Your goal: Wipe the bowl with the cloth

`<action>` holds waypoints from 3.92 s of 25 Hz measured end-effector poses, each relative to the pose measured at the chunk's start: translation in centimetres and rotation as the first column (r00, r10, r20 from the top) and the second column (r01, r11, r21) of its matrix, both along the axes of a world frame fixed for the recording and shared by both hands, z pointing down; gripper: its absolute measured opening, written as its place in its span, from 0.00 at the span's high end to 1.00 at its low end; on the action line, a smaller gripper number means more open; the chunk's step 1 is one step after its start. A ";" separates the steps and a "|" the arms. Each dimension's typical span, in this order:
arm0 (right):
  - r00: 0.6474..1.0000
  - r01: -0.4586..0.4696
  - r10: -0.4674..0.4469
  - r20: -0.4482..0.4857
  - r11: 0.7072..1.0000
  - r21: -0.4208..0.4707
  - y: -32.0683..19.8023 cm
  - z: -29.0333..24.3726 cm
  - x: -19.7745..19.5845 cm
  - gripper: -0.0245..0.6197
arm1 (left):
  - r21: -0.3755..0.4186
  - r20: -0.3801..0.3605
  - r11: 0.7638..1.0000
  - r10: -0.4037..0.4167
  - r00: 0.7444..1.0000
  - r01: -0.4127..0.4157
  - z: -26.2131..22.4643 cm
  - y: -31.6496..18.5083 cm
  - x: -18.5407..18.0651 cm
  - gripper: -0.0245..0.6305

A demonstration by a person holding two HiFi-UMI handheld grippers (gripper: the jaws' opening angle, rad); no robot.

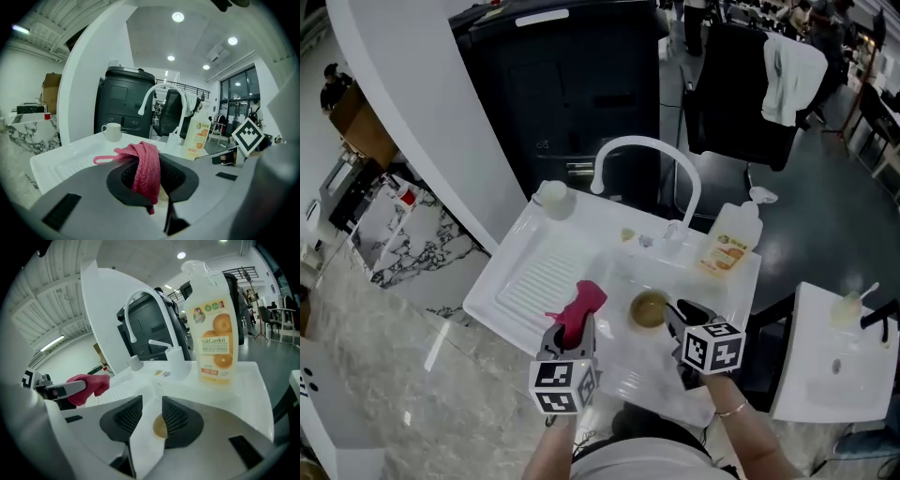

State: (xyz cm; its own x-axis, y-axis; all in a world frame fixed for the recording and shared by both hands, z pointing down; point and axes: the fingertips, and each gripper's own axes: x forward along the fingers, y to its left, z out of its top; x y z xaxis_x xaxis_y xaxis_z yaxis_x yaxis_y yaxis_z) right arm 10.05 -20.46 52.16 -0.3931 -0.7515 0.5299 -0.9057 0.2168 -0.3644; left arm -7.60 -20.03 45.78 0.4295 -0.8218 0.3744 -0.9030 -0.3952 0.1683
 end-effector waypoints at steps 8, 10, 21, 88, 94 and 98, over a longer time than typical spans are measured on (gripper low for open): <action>0.999 0.008 -0.012 -0.034 0.993 -0.118 -3.9 6.0 0.5 0.75 | -0.046 0.030 0.998 -0.031 0.999 0.032 2.7 -3.3 -0.2 0.87; 0.999 0.007 -0.013 -0.046 0.989 -0.146 -4.6 7.5 0.7 0.75 | -0.058 0.034 0.998 -0.034 0.999 0.036 3.2 -4.0 -0.1 0.87; 0.995 -0.014 -0.016 -0.099 0.956 -0.292 -7.0 15.1 1.8 0.75 | -0.152 0.027 0.988 -0.031 0.999 0.035 7.3 -6.3 0.8 0.87; 0.981 0.085 -0.076 -0.179 0.995 0.047 -1.2 -4.2 -6.5 0.94 | 0.057 0.078 0.975 0.212 0.974 -0.216 -3.7 3.6 5.4 0.87; 0.977 0.103 -0.085 -0.193 0.991 0.081 -0.1 -5.4 -7.4 0.94 | -0.017 0.130 0.970 0.241 0.962 -0.241 -1.9 3.3 6.7 0.87; 0.969 0.126 -0.101 -0.225 0.987 0.096 0.2 -5.5 -7.6 0.94 | -0.059 0.165 0.966 0.257 0.952 -0.250 -0.6 2.7 7.2 0.87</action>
State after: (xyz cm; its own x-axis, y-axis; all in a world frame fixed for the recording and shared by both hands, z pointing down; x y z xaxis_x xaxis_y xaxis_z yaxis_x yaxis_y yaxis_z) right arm 2.45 -20.29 46.62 -0.3625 -0.7666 0.5300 -0.9279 0.3500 -0.1284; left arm -0.35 -17.31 45.20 0.5493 -0.6783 0.4880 -0.7905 -0.6111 0.0404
